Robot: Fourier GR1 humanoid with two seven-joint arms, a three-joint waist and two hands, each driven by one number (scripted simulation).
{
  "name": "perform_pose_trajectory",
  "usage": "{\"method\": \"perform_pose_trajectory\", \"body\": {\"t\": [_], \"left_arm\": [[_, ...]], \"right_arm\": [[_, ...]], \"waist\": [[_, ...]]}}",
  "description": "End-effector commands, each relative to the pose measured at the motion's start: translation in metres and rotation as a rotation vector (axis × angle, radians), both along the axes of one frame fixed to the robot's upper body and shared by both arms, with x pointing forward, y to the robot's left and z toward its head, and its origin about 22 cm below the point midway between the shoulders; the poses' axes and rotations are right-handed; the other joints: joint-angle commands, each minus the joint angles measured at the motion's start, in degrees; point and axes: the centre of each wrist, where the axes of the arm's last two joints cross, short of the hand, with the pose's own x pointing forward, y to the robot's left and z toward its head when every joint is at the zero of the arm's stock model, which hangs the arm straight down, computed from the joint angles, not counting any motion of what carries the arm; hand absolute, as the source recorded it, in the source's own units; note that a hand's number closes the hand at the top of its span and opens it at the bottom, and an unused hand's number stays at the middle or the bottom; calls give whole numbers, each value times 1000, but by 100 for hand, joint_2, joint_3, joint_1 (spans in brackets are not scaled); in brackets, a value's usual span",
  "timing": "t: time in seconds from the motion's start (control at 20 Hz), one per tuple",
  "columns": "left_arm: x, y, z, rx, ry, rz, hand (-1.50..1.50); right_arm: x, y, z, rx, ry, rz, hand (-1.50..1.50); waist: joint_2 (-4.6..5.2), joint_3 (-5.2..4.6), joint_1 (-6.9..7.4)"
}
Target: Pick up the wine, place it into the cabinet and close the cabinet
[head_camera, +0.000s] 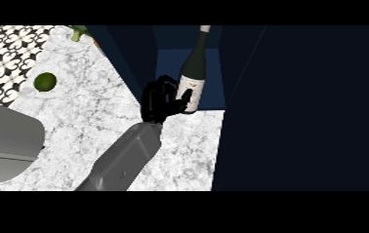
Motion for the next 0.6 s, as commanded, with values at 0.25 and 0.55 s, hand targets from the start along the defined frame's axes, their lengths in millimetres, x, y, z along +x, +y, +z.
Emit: {"method": "perform_pose_trajectory", "body": {"t": [0.25, 0.55], "left_arm": [[48, -20, 63, -5, 8, 14, 150], [67, -17, 76, 41, 63, 4, 150]], "right_arm": [[3, 2, 2, 12, -1, 18, -150], [8, 0, -6, 16, -1, 10, -150]], "waist": [[28, 2, -81], [50, 5, -143]]}}
